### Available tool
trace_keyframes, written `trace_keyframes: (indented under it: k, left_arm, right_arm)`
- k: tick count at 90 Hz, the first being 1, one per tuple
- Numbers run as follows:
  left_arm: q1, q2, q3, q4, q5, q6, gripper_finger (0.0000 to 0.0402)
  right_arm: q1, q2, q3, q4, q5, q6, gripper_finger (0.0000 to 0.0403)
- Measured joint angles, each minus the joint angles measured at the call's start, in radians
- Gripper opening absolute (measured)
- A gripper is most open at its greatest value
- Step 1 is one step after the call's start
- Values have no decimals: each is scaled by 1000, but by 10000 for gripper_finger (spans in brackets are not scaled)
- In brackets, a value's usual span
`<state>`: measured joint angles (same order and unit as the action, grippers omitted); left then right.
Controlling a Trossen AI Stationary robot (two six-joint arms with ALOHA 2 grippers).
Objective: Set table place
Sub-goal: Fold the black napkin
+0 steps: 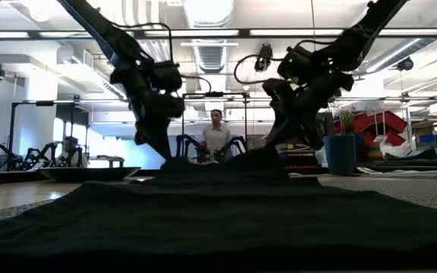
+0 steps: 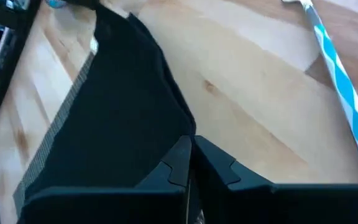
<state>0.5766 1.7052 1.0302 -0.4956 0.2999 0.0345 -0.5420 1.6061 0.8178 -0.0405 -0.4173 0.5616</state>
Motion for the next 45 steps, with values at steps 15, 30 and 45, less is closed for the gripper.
trace_keyframes:
  k: [15,30,45]
  left_arm:
    - [-1,51,0,49,-6,-12,0]
    - [2,50,2,54,-13,-11,11]
    - [1,33,16,28,-2,-17,75]
  right_arm:
    - [0,42,-1,15,9,0,0]
    - [3,47,-1,27,33,-2,0]
    - [3,47,-1,26,51,-4,0]
